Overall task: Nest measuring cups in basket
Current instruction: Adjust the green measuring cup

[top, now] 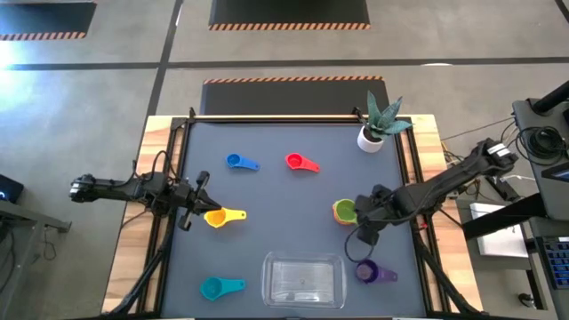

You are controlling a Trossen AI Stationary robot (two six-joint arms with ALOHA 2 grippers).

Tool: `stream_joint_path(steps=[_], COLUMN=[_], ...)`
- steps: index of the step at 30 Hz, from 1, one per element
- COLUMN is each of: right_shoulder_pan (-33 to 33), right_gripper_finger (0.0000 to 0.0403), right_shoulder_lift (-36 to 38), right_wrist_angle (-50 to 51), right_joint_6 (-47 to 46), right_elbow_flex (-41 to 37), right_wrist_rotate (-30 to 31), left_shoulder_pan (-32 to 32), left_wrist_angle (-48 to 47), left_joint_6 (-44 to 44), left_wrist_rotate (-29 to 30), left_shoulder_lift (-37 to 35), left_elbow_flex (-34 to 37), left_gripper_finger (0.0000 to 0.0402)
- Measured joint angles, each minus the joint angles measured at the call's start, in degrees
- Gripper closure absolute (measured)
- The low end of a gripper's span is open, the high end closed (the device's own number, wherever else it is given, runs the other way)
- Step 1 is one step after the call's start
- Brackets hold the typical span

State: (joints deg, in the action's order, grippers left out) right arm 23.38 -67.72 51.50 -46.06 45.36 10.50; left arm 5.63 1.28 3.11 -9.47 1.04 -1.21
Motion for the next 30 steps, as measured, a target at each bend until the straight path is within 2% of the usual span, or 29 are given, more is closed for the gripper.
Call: stream_joint_path(steps=[7, 14, 19, 23, 30], right_shoulder_pan=[0.0, 0.0, 0.0, 0.0, 0.0], right_gripper_finger=[0.0177, 0.0177, 0.0177, 0.0177, 0.0177], right_shoulder_lift=[-4.9, -2.5, -1.1, -1.7, -3.9], right_wrist_angle=[-0.8, -3.2, -3.6, -4.6, -6.2], right_joint_6=[0.0, -1.7, -8.2, -12.5, -14.2], right_elbow_flex=[0.0, 0.0, 0.0, 0.0, 0.0], right_wrist_rotate=[-0.4, -0.5, -0.4, -0.4, 0.0], left_shoulder_pan=[0.0, 0.0, 0.0, 0.0, 0.0], left_wrist_angle=[0.0, 0.0, 0.0, 0.0, 0.0], left_joint_6=[0.0, 0.0, 0.0, 0.0, 0.0], left_wrist_rotate=[0.0, 0.0, 0.0, 0.0, 0.0], left_shoulder_lift=[0.0, 0.0, 0.0, 0.0, 0.0], left_elbow_flex=[0.0, 0.0, 0.0, 0.0, 0.0], left_gripper_finger=[0.0402, 0.0402, 0.0402, 0.0402, 0.0402])
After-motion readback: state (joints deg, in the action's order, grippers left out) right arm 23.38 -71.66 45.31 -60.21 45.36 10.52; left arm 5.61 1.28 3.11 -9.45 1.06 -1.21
